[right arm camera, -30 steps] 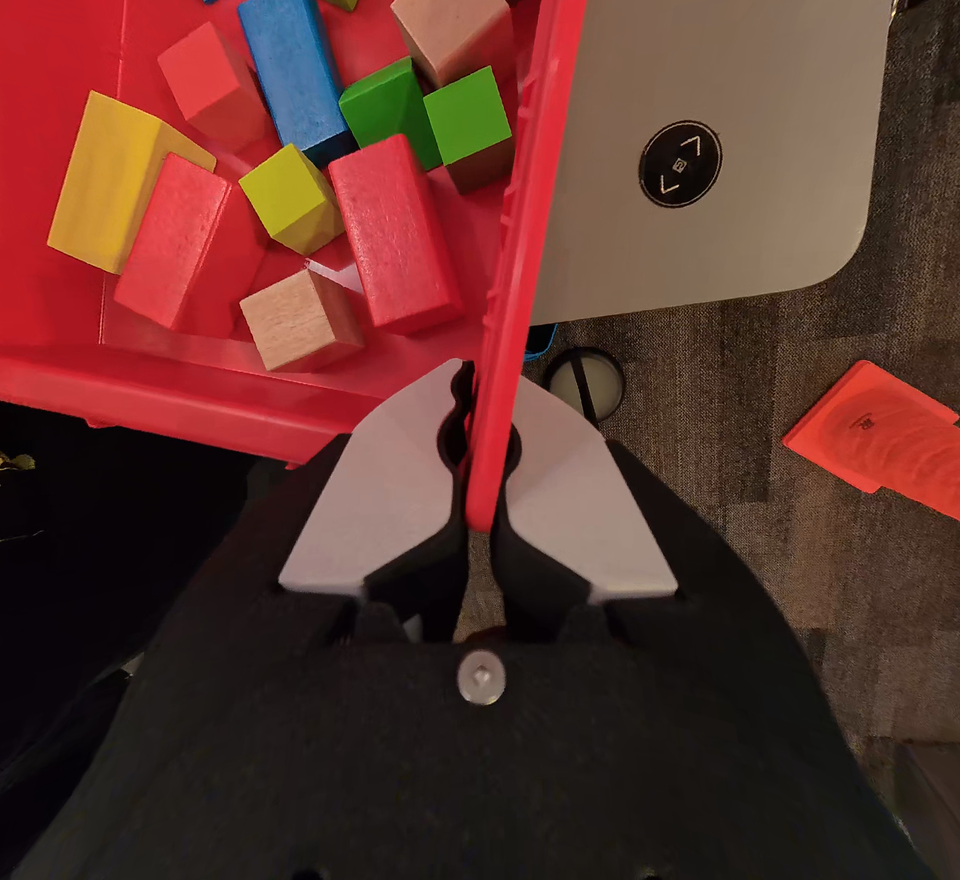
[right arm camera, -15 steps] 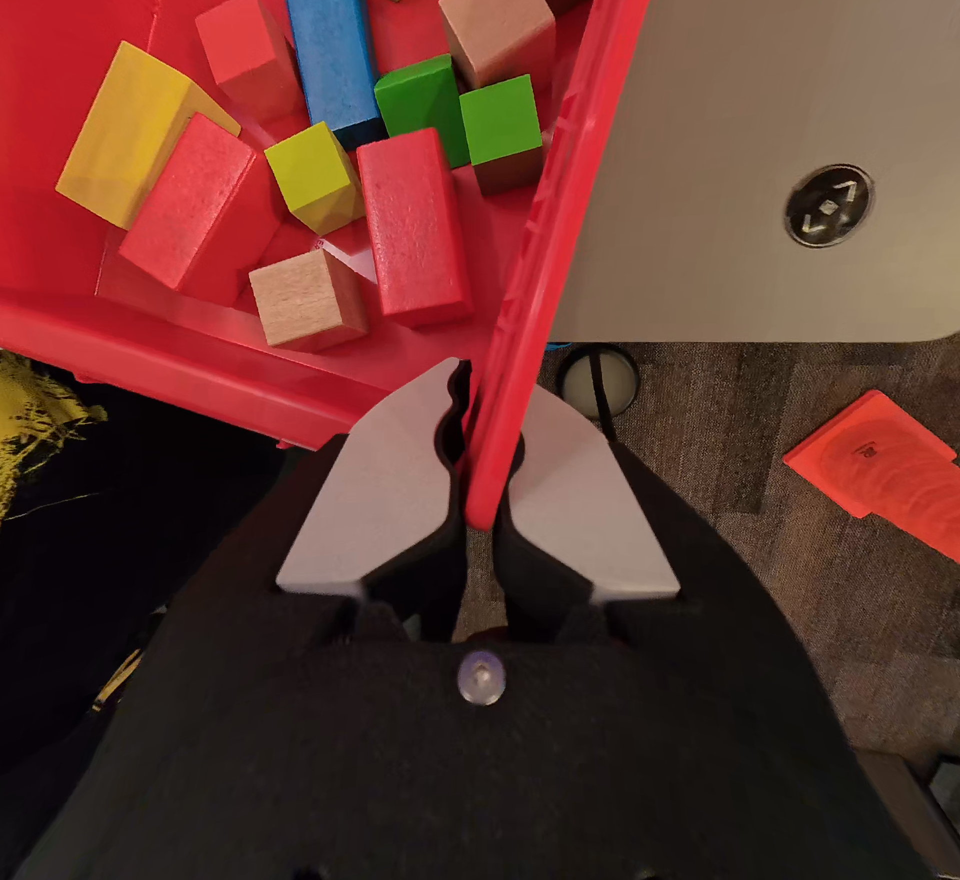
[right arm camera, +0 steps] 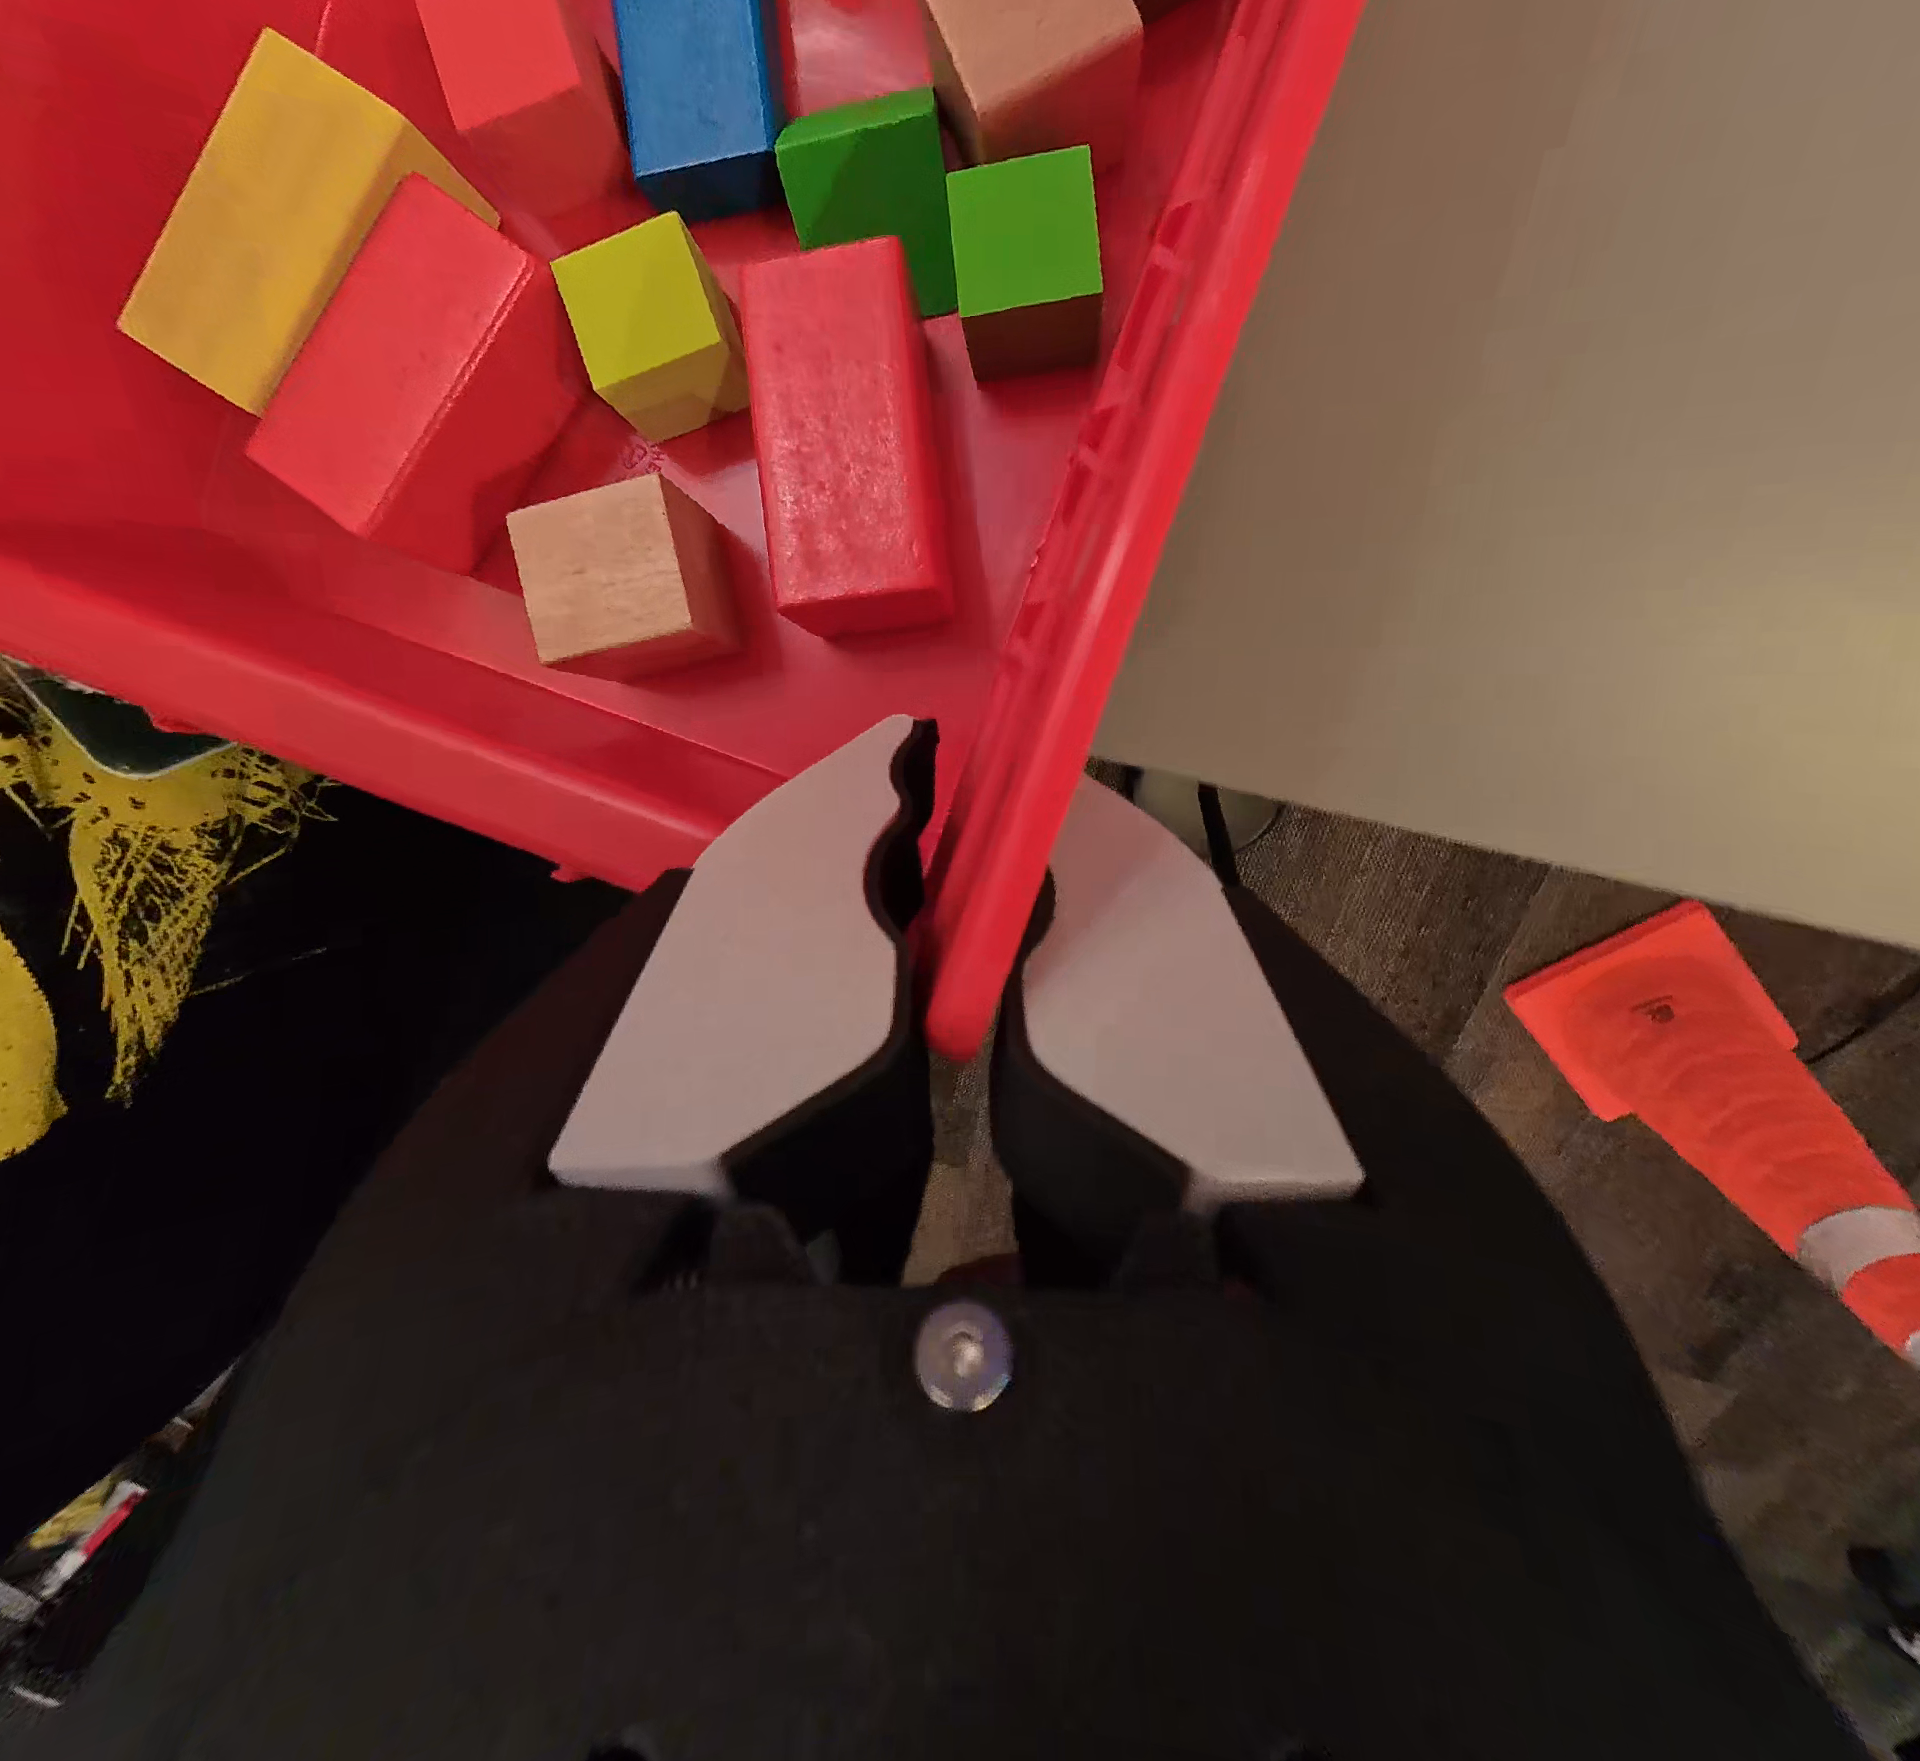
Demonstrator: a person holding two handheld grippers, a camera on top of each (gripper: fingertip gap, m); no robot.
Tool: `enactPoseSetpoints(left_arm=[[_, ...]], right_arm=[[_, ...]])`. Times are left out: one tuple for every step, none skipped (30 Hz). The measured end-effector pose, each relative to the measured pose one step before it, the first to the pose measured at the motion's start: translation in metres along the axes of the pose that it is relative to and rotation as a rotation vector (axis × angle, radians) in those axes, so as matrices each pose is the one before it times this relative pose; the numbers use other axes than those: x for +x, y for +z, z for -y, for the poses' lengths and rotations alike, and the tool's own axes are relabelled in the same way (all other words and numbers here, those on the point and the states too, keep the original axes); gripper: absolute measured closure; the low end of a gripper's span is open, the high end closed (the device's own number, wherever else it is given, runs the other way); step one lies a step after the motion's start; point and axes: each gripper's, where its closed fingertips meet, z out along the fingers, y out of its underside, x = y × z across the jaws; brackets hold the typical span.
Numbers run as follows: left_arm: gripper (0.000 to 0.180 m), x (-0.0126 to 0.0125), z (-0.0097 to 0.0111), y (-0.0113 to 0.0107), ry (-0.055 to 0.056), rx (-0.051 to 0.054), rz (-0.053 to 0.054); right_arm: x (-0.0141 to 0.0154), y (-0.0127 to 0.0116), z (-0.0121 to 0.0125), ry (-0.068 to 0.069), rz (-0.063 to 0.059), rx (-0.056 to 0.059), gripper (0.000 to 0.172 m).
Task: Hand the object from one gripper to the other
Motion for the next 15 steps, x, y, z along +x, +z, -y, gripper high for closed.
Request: enactPoseSetpoints(left_arm=[[0.107,-0.00419,0.00217,-0.01389,-0.0186,0.0272,0.0038],[0.107,-0.00377,0.00294,-0.01392,-0.0166,0.0281,0.0004],[0.108,-0.00448,0.00358,-0.01395,0.0006,0.0235,0.0076],[0.11,-0.0051,0.00492,-0.01419,-0.0016,0.0305,0.0104],[0.11,-0.00417,0.00659,-0.01432,-0.0127,0.0397,-0.0001],[0.112,-0.00475,0.00737,-0.01425,-0.0085,0.0401,0.003],[0.114,-0.00478,0.00717,-0.01383,-0.0101,0.0389,0.0052],[0.113,-0.00368,0.00693,-0.01363,-0.0154,0.036,0.0004],[0.112,-0.00355,0.00685,-0.01357,-0.0068,0.0346,0.0037],[0.111,-0.00384,0.0071,-0.01343,0.0002,0.034,0.0052],[0.111,-0.00432,0.00738,-0.01352,-0.0086,0.0358,0.0049],[0.111,-0.00395,0.00879,-0.01349,-0.0145,0.0449,0.0006],[0.11,-0.00458,0.00868,-0.01286,-0.0026,0.0353,0.0069],[0.111,-0.00494,0.00912,-0.01256,-0.0013,0.0329,0.0098],[0.111,-0.00431,0.01022,-0.01264,-0.0085,0.0388,0.0029]], right_arm=[[-0.00673,0.00423,0.0079,-0.0248,0.006,0.0,0.165],[-0.00657,0.00461,0.00896,-0.0283,0.0038,-0.0013,0.165],[-0.00663,0.00508,0.01007,-0.0309,0.0042,-0.002,0.165],[-0.00658,0.00532,0.0112,-0.0329,0.0065,-0.0017,0.165],[-0.00636,0.00534,0.01244,-0.034,0.0063,-0.0011,0.165],[-0.00607,0.00515,0.01333,-0.0347,0.0057,-0.0013,0.165],[-0.00576,0.00495,0.01372,-0.0358,0.0047,-0.0016,0.165],[-0.00514,0.00526,0.01368,-0.0351,0.0041,-0.0023,0.165],[-0.00498,0.0057,0.01385,-0.0352,0.0071,-0.0012,0.165],[-0.00493,0.00589,0.01426,-0.036,0.0086,0.0003,0.165],[-0.00469,0.00614,0.01463,-0.034,0.0087,0.0008,0.165],[-0.00466,0.00643,0.0148,-0.0339,0.0063,0.0003,0.165],[-0.0047,0.00679,0.0143,-0.0349,0.0057,-0.0011,0.165],[-0.00552,0.00678,0.01394,-0.0336,0.01,-0.0011,0.166],[-0.00621,0.00653,0.01395,-0.032,0.0143,0.0014,0.165]])
